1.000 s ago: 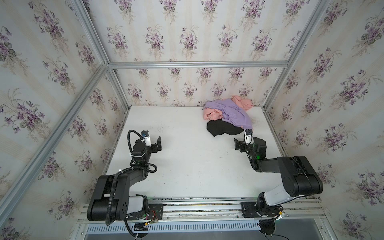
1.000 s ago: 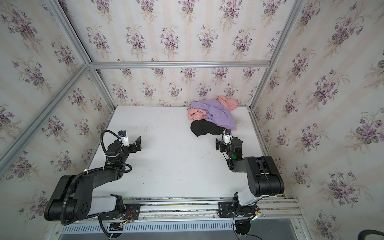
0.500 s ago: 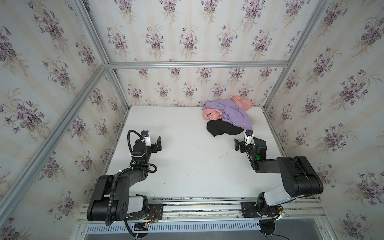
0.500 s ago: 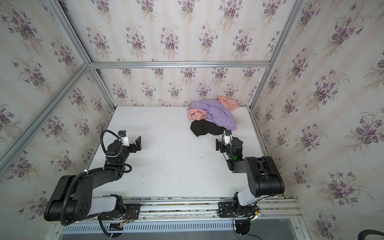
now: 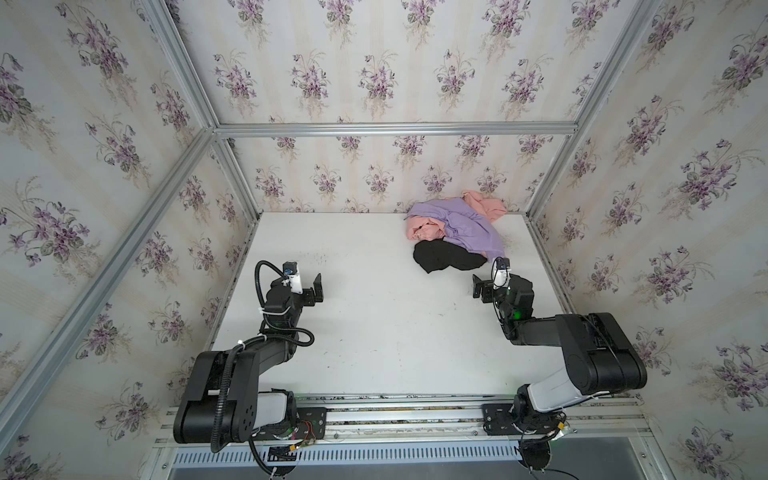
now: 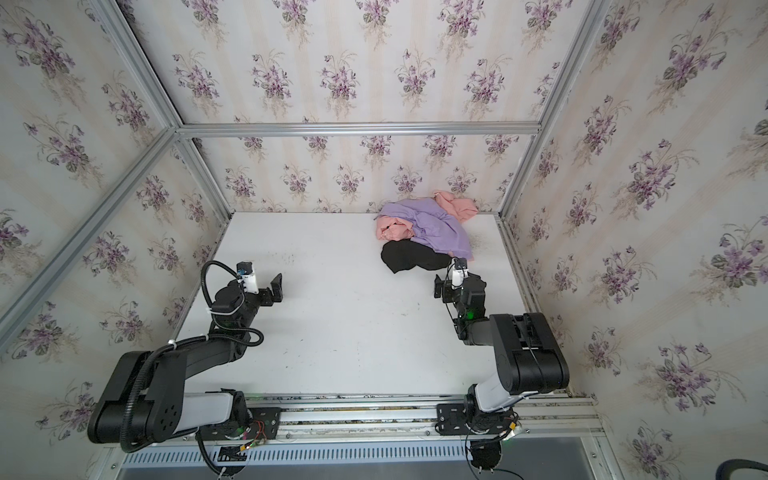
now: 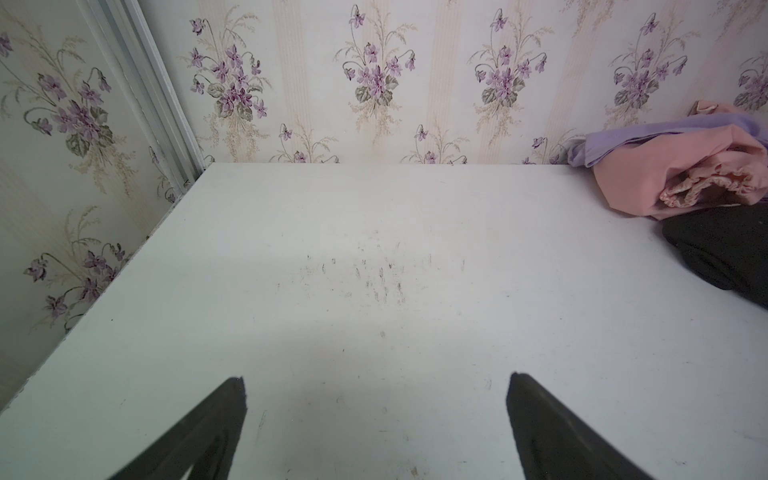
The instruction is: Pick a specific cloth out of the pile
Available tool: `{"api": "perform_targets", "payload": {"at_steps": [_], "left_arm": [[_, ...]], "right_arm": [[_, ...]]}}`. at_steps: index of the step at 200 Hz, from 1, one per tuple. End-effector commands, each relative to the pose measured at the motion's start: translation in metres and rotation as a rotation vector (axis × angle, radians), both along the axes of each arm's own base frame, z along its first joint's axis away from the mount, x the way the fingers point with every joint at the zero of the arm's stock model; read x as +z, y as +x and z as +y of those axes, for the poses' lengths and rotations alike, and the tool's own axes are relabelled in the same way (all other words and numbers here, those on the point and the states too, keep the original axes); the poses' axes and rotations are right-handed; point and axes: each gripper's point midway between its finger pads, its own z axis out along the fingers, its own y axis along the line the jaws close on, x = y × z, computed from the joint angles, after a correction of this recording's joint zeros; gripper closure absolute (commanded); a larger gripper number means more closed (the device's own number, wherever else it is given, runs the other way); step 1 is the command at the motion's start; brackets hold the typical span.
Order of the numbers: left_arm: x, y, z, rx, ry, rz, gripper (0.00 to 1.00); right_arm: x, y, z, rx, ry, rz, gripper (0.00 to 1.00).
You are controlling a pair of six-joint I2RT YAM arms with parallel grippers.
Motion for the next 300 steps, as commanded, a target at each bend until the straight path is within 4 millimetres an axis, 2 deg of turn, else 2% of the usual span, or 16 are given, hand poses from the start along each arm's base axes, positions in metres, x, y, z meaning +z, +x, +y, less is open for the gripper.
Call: {"api": "perform_targets", "payload": {"at_steps": [1,44,58,79,84,88,107,131,152,175,191,219,255,259,279,300], "left_arm": [[0.010,0.002,-0.001,-0.005,-0.001,-0.039,0.00],[0.010,0.001,-0.001,-0.003,0.006,-0.044,0.00],[0.015,0.002,0.009,0.060,0.001,-0.043,0.00],[0.025,0.004,0.020,0.128,-0.007,0.008,0.00],[0.025,0.005,0.020,0.131,-0.007,0.014,0.00],[0.037,0.003,0.020,0.133,-0.009,-0.015,0.00],[0.050,-0.001,0.031,0.206,-0.012,-0.008,0.00],[0.067,-0.002,0.046,0.314,-0.043,0.033,0.00],[0.077,0.001,0.044,0.323,-0.095,0.104,0.00],[0.088,0.007,0.022,0.243,-0.189,0.174,0.00],[0.095,0.011,0.006,0.194,-0.246,0.215,0.00],[0.107,0.017,-0.040,0.063,-0.286,0.247,0.00],[0.123,0.015,-0.103,-0.129,-0.321,0.277,0.00],[0.113,0.018,-0.109,-0.136,-0.318,0.308,0.00],[0.110,0.018,-0.135,-0.201,-0.330,0.342,0.00],[0.107,0.019,-0.153,-0.239,-0.338,0.368,0.00]], "right_arm": [[0.009,0.003,-0.014,-0.087,0.004,-0.031,0.00],[0.011,0.002,-0.009,-0.055,0.004,-0.044,0.00],[0.018,-0.001,0.002,0.007,-0.006,-0.061,0.00],[0.029,-0.007,-0.002,-0.029,-0.019,-0.055,0.00],[0.034,-0.008,-0.004,-0.044,-0.021,-0.055,0.00],[0.038,-0.008,-0.006,-0.055,-0.023,-0.052,0.00],[0.063,-0.012,-0.013,-0.106,-0.004,-0.062,0.01],[0.097,-0.015,-0.013,-0.134,0.071,-0.086,0.11],[0.118,-0.020,-0.009,-0.138,0.155,-0.093,0.14],[0.134,-0.024,0.000,-0.112,0.243,-0.094,0.17],[0.146,-0.023,0.020,-0.020,0.331,-0.079,0.17],[0.150,-0.018,0.047,0.065,0.532,0.020,0.23],[0.139,-0.008,0.063,0.057,0.713,0.167,0.31],[0.138,-0.007,0.065,0.060,0.736,0.180,0.31],[0.124,-0.001,0.068,0.014,0.852,0.232,0.36],[0.103,0.003,0.065,-0.075,1.029,0.237,0.43]]}}
